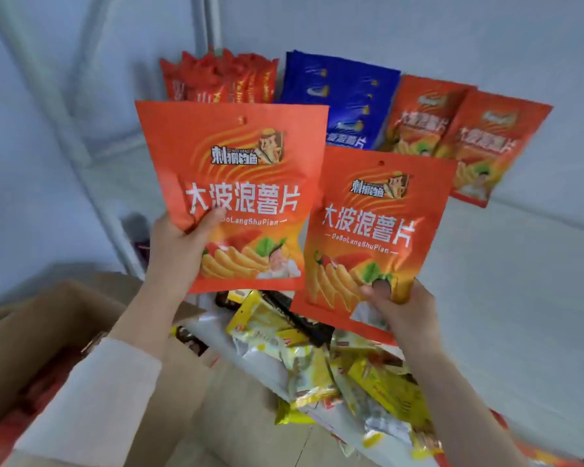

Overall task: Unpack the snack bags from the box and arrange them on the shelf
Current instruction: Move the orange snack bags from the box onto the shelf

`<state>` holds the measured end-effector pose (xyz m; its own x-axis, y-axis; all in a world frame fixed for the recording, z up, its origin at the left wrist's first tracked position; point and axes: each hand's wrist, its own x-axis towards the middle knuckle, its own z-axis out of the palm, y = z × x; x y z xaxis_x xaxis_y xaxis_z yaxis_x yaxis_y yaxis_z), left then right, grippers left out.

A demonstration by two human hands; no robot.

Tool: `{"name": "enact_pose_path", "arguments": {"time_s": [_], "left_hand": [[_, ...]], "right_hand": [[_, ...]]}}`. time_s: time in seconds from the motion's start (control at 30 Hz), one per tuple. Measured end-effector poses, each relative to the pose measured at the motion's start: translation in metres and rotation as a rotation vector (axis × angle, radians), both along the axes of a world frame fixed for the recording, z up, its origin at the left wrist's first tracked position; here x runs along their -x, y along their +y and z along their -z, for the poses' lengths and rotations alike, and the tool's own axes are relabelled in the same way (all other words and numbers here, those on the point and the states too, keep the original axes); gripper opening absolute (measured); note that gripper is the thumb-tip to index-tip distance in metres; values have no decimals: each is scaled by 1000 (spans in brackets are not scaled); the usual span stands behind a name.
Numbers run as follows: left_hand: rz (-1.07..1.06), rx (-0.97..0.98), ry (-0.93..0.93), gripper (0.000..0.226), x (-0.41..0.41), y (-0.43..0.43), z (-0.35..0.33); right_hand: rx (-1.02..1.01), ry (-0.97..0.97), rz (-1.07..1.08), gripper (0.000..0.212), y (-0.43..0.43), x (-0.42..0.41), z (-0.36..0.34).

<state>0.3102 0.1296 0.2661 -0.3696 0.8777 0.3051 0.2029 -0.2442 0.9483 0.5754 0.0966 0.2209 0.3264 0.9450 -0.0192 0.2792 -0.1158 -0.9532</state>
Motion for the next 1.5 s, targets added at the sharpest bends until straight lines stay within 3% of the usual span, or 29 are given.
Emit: {"name": "enact_pose_path", "arguments": {"time_s": [0.17, 0.4, 0.57, 0.83, 0.93, 1.1, 1.37, 1.5], "left_hand": [[265, 2, 52, 15, -141, 49, 7], [460, 14, 121, 28, -258, 136, -1], [376, -1, 221, 26, -289, 225, -5], [310, -29, 100, 31, -336, 352, -5], [250, -45, 126, 42, -353, 383, 7], [177, -46, 122, 41, -363, 404, 32], [17, -68, 130, 55, -373, 414, 46], [-37, -115, 111, 64, -377, 415, 50]], "right_hand": [[-36, 48, 230, 23, -2, -130, -5], [-106, 102, 309, 18, 52, -213, -15], [-115, 64, 328, 16, 131, -239, -17], [-93, 65, 353, 15, 259, -266, -16], [-83, 50, 364, 16, 289, -281, -6], [-45, 47, 371, 19, 315, -290, 12], [-106, -62, 537, 63, 326, -283, 19], [-156, -115, 556, 70, 332, -277, 33]]}}
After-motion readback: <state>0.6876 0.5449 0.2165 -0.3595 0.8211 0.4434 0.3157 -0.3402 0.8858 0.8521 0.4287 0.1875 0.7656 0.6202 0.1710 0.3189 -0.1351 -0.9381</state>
